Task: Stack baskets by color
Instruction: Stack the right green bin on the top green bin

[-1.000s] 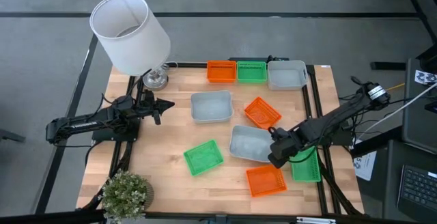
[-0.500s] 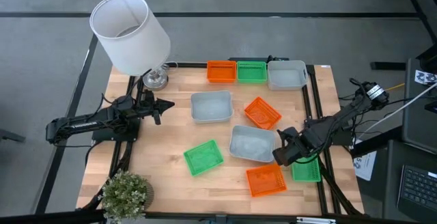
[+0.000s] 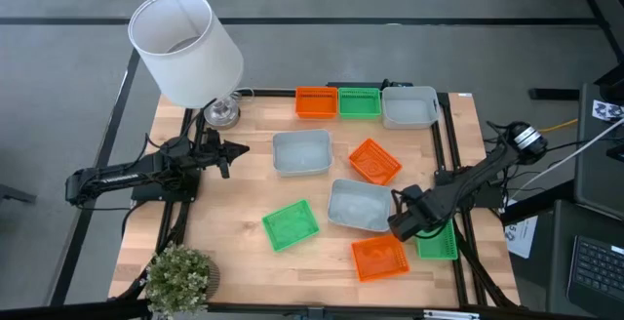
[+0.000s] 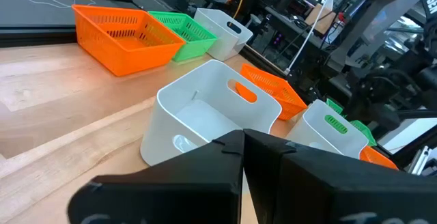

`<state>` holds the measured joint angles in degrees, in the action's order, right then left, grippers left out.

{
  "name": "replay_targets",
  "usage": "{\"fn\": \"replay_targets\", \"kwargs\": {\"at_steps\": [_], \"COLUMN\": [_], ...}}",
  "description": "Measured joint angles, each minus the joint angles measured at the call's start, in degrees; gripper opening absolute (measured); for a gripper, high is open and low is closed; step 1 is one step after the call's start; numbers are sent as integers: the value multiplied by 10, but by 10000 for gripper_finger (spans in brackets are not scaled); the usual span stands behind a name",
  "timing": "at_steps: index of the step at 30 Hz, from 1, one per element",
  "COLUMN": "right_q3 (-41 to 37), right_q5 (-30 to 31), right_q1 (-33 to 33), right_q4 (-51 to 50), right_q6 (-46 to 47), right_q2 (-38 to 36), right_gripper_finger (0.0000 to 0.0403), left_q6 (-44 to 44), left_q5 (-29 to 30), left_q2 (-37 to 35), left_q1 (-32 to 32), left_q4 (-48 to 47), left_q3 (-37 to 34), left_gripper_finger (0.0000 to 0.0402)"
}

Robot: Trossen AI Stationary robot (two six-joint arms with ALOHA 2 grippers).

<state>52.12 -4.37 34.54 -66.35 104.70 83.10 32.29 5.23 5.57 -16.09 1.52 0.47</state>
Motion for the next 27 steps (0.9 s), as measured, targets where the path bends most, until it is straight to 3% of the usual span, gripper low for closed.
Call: {"fn": "replay_targets", "kwargs": {"at_steps": [14,21,24,27], "right_q3": [0,0,0,0], "right_q5": [-14,-12,-12,-11], "right_q1": [0,-13,-15,-15], "right_q4": [2,0,7,10], "right_q6": [-4,-71,-76,-76], "right_q2": [53,83,86,86], "right_gripper_finger": [114,113,96,54], "left_q6": [-15,-15,-15,-15], "left_q5": [0,0,0,0], "left_q2": [0,0,0,0], "left_q1": [0,0,0,0], "left_q4": [0,0,0,0], "left_q3": [0,0,0,0], "left_gripper_finger": [0,0,0,0]}}
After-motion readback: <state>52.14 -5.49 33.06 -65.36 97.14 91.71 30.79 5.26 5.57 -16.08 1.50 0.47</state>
